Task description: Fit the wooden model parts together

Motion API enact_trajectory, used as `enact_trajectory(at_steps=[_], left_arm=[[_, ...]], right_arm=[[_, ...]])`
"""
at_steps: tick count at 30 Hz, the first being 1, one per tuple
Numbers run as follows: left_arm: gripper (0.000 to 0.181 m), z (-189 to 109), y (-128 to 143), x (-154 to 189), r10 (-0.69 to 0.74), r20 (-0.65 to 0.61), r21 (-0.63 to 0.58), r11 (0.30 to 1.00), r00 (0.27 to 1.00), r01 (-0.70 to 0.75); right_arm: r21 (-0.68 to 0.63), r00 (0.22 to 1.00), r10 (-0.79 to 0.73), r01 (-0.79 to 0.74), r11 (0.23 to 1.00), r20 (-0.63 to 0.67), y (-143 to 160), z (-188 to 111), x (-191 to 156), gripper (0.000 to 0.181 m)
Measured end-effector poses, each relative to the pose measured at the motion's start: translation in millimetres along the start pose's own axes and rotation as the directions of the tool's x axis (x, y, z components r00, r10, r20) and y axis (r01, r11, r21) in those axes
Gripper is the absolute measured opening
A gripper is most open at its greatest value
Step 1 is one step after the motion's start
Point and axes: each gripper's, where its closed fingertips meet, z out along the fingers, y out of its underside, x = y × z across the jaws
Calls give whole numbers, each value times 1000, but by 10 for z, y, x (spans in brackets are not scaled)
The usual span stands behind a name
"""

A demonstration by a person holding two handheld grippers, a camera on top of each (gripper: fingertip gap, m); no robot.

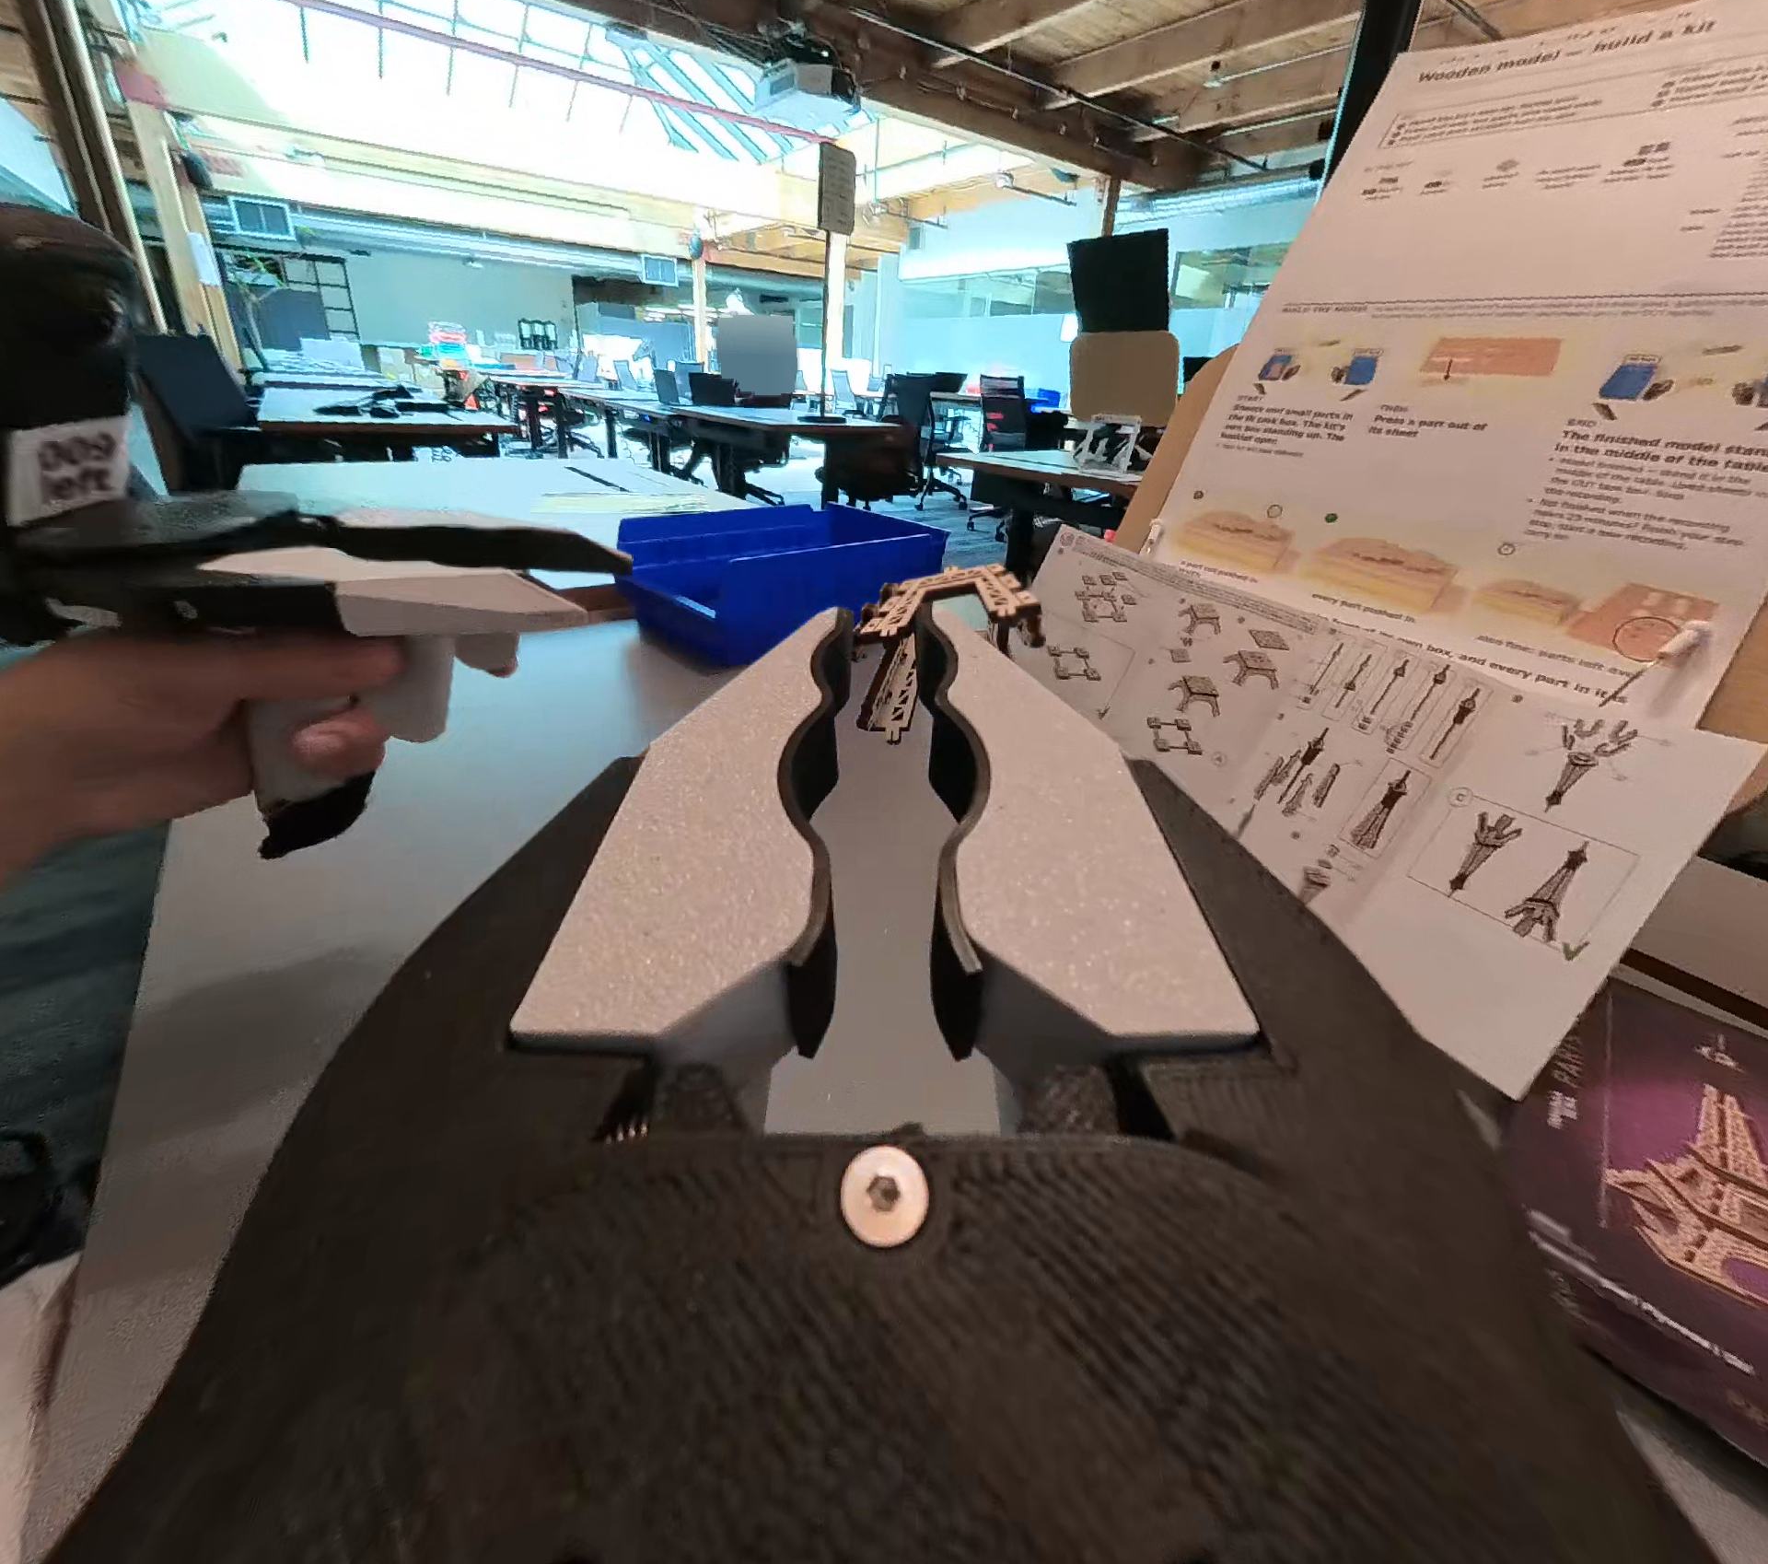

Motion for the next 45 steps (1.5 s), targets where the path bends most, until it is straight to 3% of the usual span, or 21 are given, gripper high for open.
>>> enact_trajectory(at_steps=[5, 8, 11, 14, 17, 19, 23, 27, 30, 32, 36, 39, 42, 45], left_arm=[[45, 103, 309, 34, -114, -82, -110, 988, 990, 105], [45, 193, 591, 310, -208, -210, -235, 959, 955, 157], [40, 209, 766, 697, -343, -363, -335, 916, 866, 222], [33, 118, 710, 918, -378, -471, -345, 911, 797, 228], [30, 106, 497, 891, -349, -482, -285, 930, 803, 233], [28, 85, 214, 988, -384, -546, -210, 923, 745, 322], [33, 33, -194, 1183, -456, -657, -174, 867, 600, 468], [30, 17, -507, 1181, -432, -730, -75, 821, 529, 566], [29, 81, -638, 1083, -482, -760, -77, 733, 436, 676], [28, 195, -635, 1023, -511, -755, -92, 704, 411, 704], [28, 517, -578, 842, -515, -738, -94, 719, 437, 688], [28, 801, -499, 656, -550, -737, -149, 699, 393, 699], [22, 1036, -318, 553, -561, -744, -211, 713, 363, 669], [24, 1211, -83, 500, -559, -732, -250, 751, 388, 611]], right_arm=[[-42, 998, 18, -16, 999, 52, 61, 48, -174, 11], [-64, 996, 55, -51, 997, 71, 161, 114, -217, 10], [-86, 988, 103, -93, 992, 116, 311, 168, -299, 11], [-107, 991, 69, -56, 993, 116, 465, 102, -370, 11], [51, 989, 52, -60, 997, 141, 158, -15, -464, 10], [89, 989, -13, -1, 996, 149, -20, -45, -495, 11], [271, 980, 62, -113, 956, 192, -478, -144, -556, 10], [353, 967, 10, -103, 930, 255, -610, -164, -635, 10], [368, 952, 97, -204, 907, 291, -583, -101, -556, 10], [398, 959, 88, -195, 897, 271, -573, -33, -479, 10], [377, 966, -4, -98, 921, 259, -487, 295, -337, 10], [385, 959, -21, -94, 918, 283, -423, 522, -172, 9], [334, 960, -74, -21, 942, 271, -148, 727, -38, 9], [319, 956, 0, -98, 943, 295, 76, 739, 137, 9]])
